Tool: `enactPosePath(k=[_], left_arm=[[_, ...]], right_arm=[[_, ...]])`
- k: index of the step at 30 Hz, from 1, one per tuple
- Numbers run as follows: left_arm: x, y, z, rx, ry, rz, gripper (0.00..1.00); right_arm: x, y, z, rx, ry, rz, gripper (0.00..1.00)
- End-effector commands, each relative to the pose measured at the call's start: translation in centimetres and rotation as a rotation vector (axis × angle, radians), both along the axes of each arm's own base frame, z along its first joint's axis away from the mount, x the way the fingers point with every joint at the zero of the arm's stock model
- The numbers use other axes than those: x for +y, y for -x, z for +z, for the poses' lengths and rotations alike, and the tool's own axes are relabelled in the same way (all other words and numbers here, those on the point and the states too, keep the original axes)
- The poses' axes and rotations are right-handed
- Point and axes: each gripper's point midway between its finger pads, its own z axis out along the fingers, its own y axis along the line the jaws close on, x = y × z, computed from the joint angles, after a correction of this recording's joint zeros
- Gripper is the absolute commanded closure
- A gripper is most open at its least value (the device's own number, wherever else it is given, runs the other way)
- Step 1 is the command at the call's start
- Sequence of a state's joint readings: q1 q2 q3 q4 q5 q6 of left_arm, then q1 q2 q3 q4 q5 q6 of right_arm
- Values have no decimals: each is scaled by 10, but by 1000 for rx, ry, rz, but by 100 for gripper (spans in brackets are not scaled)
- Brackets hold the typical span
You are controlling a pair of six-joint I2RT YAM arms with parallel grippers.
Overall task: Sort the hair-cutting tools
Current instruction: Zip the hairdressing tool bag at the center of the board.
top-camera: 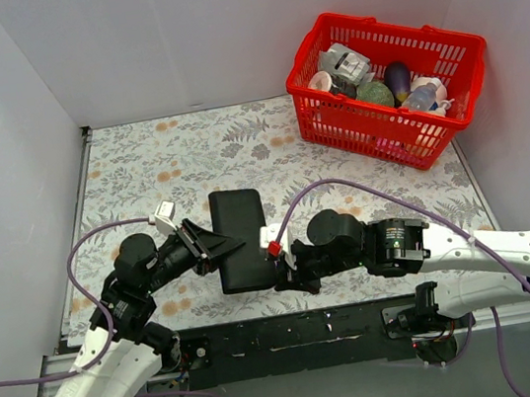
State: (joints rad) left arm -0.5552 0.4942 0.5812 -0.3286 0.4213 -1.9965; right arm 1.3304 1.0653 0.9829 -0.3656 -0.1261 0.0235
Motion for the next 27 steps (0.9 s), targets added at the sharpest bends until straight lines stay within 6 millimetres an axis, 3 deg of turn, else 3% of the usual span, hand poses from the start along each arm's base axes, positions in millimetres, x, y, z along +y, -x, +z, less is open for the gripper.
enactPosePath(k=[1,7,18,27], left_arm=[[-10,24,36,7,101,-142,100],[-13,55,28,-3,73,-320,100],[8,117,44,-125,62,-511,100],[34,161,36,-164,43,-538,100]], right_arm=[[3,-14,27,-115,-27,-13,99],[2,-27,15,-214,41,0,99],[-8,-53,-23,-343,155,-42,99],[-17,-97,-21,-445,205,-138,99]])
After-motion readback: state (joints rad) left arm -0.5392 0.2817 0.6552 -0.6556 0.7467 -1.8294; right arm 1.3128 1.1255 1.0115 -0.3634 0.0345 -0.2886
